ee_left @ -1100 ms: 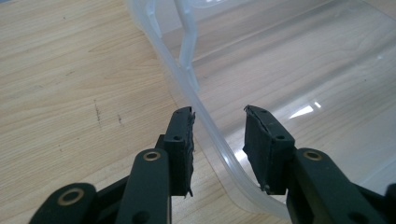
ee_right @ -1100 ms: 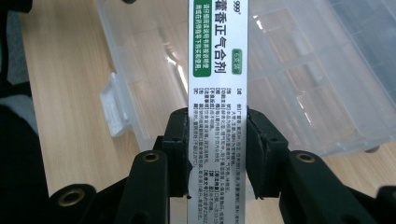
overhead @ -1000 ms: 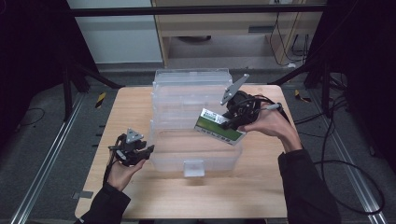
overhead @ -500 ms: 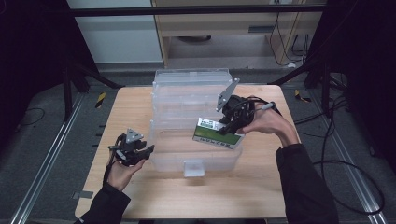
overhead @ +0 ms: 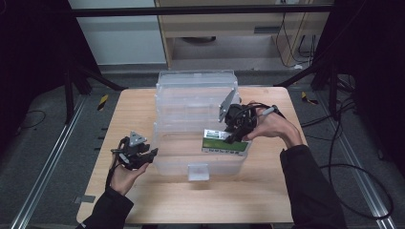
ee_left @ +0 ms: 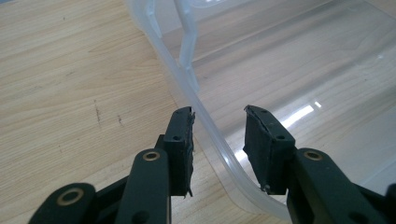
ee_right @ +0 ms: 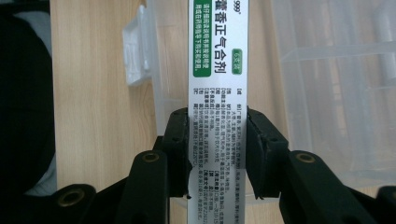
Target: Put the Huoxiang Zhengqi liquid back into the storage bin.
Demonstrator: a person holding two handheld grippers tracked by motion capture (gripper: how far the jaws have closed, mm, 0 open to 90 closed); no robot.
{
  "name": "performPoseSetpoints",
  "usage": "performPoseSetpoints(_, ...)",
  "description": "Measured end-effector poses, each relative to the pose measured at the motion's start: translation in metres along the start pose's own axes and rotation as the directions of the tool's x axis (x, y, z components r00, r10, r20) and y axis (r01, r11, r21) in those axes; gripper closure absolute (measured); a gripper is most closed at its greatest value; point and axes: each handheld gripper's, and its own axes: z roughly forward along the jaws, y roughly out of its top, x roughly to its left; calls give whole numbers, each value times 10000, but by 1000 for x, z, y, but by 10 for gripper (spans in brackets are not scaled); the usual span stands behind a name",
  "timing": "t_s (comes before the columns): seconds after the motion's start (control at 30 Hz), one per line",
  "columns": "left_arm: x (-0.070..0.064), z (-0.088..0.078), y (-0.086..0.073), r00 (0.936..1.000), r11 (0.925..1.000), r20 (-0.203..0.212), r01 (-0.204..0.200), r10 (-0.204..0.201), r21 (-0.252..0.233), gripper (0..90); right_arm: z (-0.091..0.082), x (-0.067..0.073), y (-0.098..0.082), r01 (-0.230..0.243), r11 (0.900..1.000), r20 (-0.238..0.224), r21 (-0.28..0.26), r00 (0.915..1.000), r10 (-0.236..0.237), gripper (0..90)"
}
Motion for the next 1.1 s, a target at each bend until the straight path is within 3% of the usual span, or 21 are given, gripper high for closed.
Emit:
performPoseSetpoints(0.13, -1, 3, -1, 10000, 9997, -44, -83, 84, 225, 615, 5, 0, 1, 138, 9998, -91, 142, 9999, -137, 643)
performPoseSetpoints(0.47, 0, 2, 0, 10000, 9999, -18, -43, 43, 95, 616, 23, 2, 5, 544, 9966, -267, 623, 9982, -528, 642)
performPoseSetpoints(1.1, -1, 2, 0, 9999, 9998, -43, -101, 102, 159, 617, 51, 5, 1, 593, 9924, -294, 1077, 9980, -564, 640)
